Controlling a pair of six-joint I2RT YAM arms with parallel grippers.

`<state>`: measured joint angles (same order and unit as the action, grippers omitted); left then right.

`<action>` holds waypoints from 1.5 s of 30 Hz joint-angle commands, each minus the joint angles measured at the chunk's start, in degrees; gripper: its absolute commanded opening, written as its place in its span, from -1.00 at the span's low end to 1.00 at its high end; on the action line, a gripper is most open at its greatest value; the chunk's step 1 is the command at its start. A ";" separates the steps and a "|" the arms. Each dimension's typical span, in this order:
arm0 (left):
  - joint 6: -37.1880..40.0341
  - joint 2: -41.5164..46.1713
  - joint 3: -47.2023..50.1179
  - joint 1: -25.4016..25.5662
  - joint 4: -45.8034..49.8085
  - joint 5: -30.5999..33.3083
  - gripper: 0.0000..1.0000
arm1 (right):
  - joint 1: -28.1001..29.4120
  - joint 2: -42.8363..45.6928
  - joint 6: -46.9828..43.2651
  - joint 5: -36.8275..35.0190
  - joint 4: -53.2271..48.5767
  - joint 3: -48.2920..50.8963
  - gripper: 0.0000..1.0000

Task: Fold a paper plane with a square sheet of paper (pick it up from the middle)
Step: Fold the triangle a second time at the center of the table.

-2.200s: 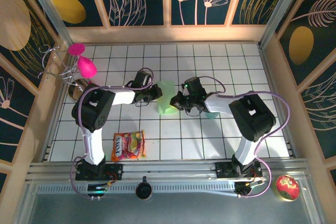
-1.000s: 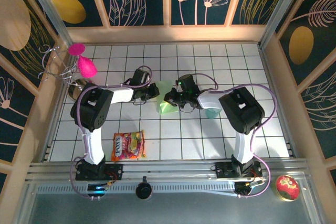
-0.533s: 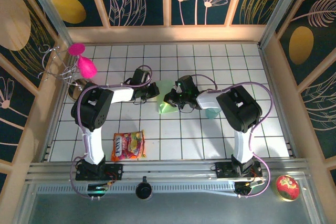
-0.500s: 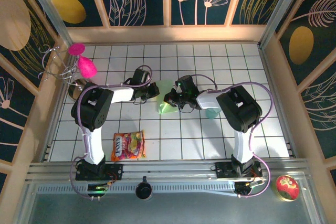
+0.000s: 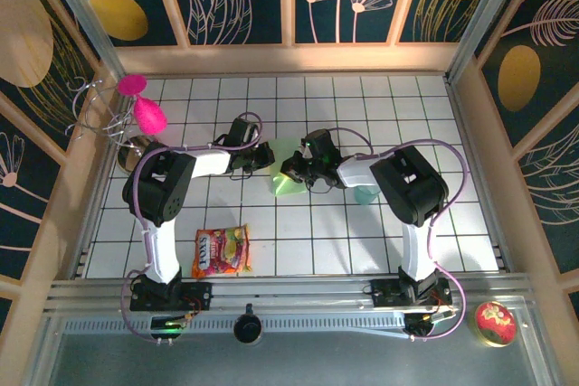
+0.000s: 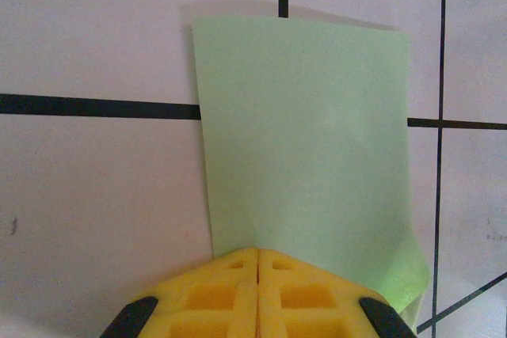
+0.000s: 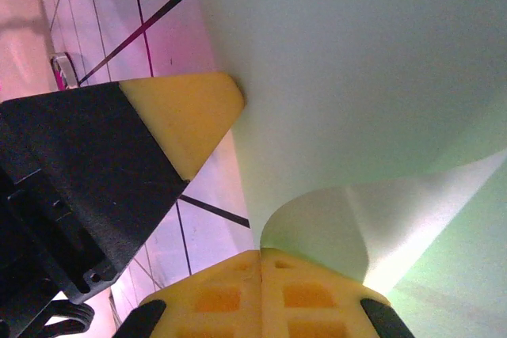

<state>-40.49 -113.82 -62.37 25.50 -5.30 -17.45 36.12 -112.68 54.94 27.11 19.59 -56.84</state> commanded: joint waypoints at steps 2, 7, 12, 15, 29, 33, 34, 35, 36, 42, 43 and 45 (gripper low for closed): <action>1.18 -1.11 -0.39 -0.11 2.76 0.75 -0.85 | 0.44 -1.04 0.81 -0.07 1.39 -1.78 -1.00; 1.05 -1.07 -0.34 -0.03 2.75 0.75 -0.85 | 0.49 -1.40 0.85 -0.68 1.00 -1.87 -1.00; 1.00 -1.05 -0.12 -0.13 2.60 0.80 -0.85 | 0.51 -2.07 1.80 -0.20 2.20 -1.96 -1.00; 1.02 -1.05 -0.06 -0.09 2.58 0.80 -0.85 | 0.45 -2.41 1.84 -0.65 1.77 -2.36 -1.00; 0.94 -0.97 0.41 -0.07 2.27 0.67 -0.85 | 0.41 -2.93 2.18 -2.97 0.29 -2.39 -1.00; 0.94 -0.96 0.58 -0.05 2.14 0.58 -0.85 | 0.44 -3.08 2.22 -3.03 0.07 -2.40 -1.00; 0.91 -0.96 0.58 -0.07 2.07 0.58 -0.85 | 0.39 -3.20 2.28 -3.03 0.02 -2.48 -1.00; 0.94 -0.92 0.58 -0.03 2.05 0.58 -0.85 | 0.44 -3.18 2.30 -3.16 -0.07 -2.47 -1.00; 0.89 -0.95 0.61 -0.10 2.05 0.57 -0.85 | 0.39 -3.21 2.36 -3.34 -0.25 -2.42 -1.00; 0.92 -0.96 0.58 -0.04 2.05 0.58 -0.85 | 0.51 -3.49 1.96 -3.34 -0.72 -2.60 -1.00; 0.94 -0.90 0.58 -0.13 1.96 0.49 -0.85 | 0.51 -3.59 2.00 -3.39 -0.70 -2.62 -1.00; 0.89 -0.93 0.58 -0.09 1.96 0.49 -0.85 | 0.52 -3.65 2.05 -3.47 -0.70 -2.54 -1.00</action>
<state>-40.49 -113.82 -62.37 25.50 -5.32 -17.45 36.12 -114.98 56.53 25.08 19.81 -58.15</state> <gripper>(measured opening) 0.073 0.050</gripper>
